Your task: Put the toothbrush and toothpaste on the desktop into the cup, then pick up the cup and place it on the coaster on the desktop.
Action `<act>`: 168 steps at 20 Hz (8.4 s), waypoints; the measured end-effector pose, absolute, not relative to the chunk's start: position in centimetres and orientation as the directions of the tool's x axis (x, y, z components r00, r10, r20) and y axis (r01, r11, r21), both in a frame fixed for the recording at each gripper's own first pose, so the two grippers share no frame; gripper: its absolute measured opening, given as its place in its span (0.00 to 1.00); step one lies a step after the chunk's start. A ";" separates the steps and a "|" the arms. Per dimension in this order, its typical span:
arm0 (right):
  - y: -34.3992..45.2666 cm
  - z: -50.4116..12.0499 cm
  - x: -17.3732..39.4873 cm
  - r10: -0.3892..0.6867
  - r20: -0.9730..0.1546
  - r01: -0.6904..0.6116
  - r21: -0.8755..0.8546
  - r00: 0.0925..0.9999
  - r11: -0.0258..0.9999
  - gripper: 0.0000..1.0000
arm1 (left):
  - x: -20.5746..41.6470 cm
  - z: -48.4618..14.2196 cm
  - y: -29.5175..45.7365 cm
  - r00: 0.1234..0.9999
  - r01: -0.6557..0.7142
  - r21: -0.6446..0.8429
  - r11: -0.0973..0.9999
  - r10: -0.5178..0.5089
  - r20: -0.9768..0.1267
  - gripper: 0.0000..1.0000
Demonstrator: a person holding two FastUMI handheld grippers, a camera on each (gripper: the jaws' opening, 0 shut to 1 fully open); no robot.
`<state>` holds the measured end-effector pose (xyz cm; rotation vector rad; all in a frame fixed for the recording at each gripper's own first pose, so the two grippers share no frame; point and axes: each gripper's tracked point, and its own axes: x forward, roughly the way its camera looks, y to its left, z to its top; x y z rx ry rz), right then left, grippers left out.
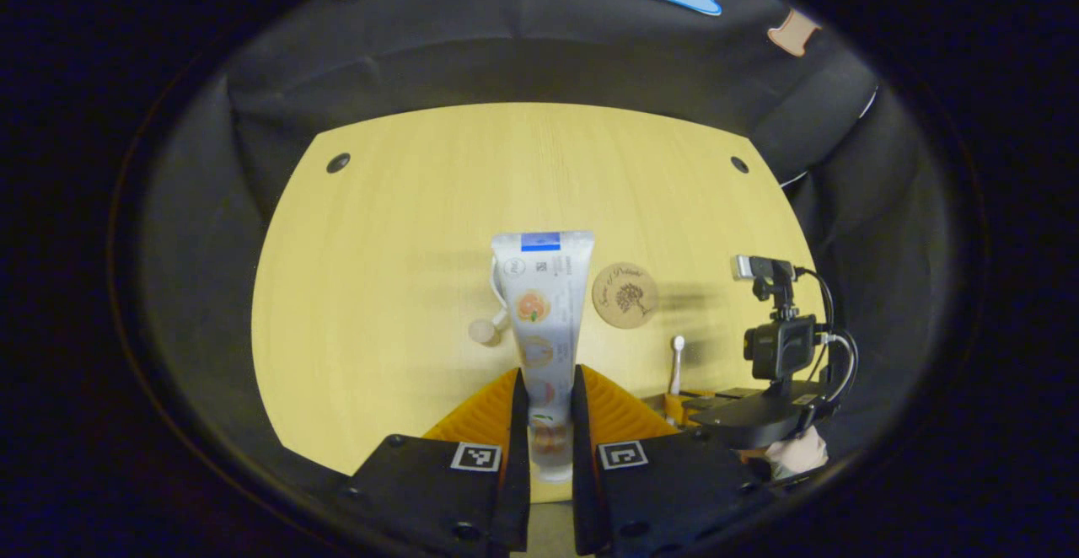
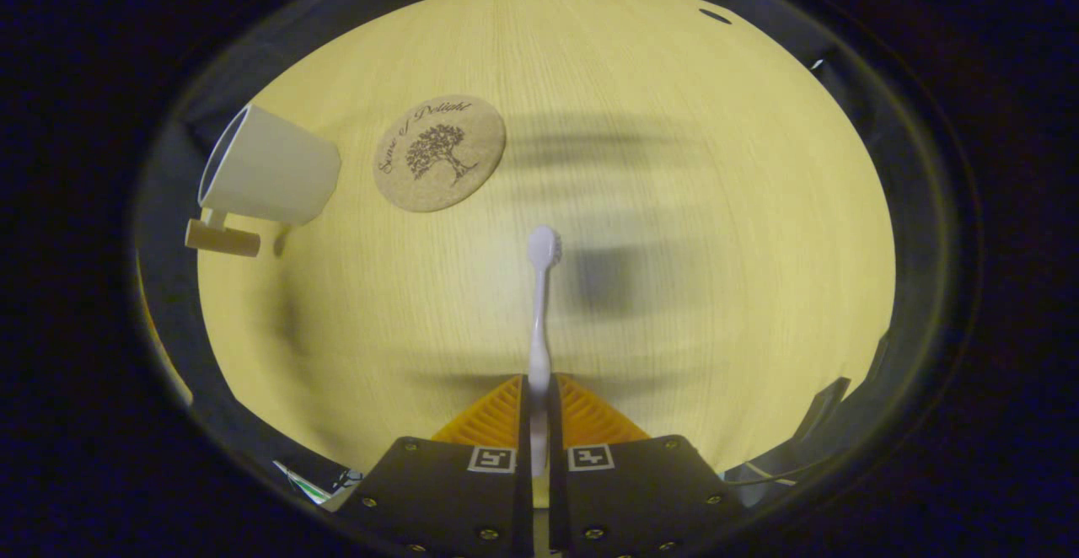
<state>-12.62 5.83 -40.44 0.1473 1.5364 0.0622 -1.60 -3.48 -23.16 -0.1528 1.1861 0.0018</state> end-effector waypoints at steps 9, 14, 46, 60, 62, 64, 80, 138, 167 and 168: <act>5.9 -40.5 -12.6 0.129 -0.991 0.061 0.131 0.036 0.990 0.07 | 9.7 -21.0 -1.4 0.544 -0.065 -0.116 0.991 -0.063 -0.837 0.28; 5.8 -40.5 -12.6 0.131 -0.990 0.074 0.135 0.046 0.988 0.07 | 13.1 -23.3 -3.0 0.613 -0.047 -0.176 0.983 -0.111 -0.782 0.28; 6.8 -28.6 -3.1 0.197 -0.860 0.134 0.291 0.472 0.947 0.09 | 9.6 -25.5 -1.2 0.732 0.035 -0.177 0.984 -0.146 -0.665 0.64; 17.3 -20.9 6.9 0.333 -0.705 -0.051 0.389 0.626 0.920 0.08 | -2.6 -21.8 11.6 0.764 -0.205 -0.200 0.958 0.029 -0.645 0.70; 18.7 -21.3 7.6 0.339 -0.700 -0.068 0.385 0.629 0.920 0.08 | -4.7 -21.7 13.8 0.753 -0.265 -0.193 0.945 0.078 -0.653 0.67; 19.6 -22.0 8.1 0.338 -0.699 -0.079 0.376 0.630 0.923 0.08 | -6.7 -21.3 15.8 0.744 -0.322 -0.189 0.928 0.124 -0.657 0.67; 21.1 -27.7 5.1 0.367 -0.757 -0.093 0.379 0.541 0.921 0.29 | -11.5 -22.0 19.2 0.705 -0.429 -0.208 0.879 0.182 -0.686 0.67; -4.0 -33.4 -14.2 0.057 -0.835 0.573 0.424 0.548 0.701 0.66 | 1.1 -36.7 -0.4 0.206 0.454 -0.117 0.883 -0.232 -0.951 0.29; -6.7 -33.1 -17.5 0.016 -0.838 0.636 0.427 0.546 0.642 0.66 | 0.6 -30.9 -2.4 0.270 0.628 -0.097 0.772 -0.333 -0.903 0.29; -6.6 -33.2 -17.5 0.019 -0.838 0.637 0.429 0.545 0.640 0.66 | 0.7 -31.0 -2.3 0.272 0.629 -0.096 0.771 -0.335 -0.902 0.29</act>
